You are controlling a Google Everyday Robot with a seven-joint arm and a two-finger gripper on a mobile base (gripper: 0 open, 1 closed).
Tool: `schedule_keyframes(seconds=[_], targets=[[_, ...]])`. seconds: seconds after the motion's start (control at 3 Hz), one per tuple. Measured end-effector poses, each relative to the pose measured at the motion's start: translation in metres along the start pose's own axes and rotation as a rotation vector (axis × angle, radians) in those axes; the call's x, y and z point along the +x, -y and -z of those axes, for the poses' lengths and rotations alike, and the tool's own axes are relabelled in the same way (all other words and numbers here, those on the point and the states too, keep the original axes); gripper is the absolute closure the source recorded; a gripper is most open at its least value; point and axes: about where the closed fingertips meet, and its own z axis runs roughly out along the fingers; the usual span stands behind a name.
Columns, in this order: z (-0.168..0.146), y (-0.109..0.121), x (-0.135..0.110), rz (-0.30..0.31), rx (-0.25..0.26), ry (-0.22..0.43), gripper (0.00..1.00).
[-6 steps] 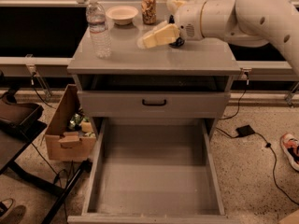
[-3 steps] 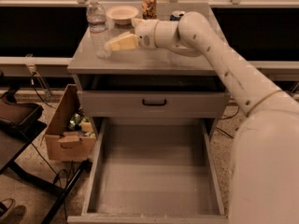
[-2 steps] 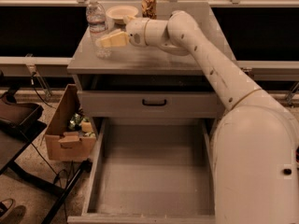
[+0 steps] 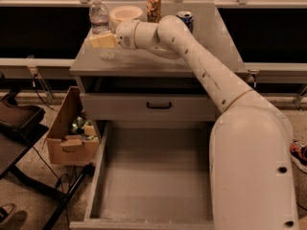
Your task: Place water bottle into middle drawer
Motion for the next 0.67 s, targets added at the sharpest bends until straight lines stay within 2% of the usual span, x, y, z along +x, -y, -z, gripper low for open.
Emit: schedule_keyframes(seconds=[0.33, 0.67], targets=[[-0.016, -0.007, 0.002, -0.011, -0.012, 0.008, 0.43], [-0.025, -0.009, 0.014, -0.049, -0.015, -0.002, 0.64]])
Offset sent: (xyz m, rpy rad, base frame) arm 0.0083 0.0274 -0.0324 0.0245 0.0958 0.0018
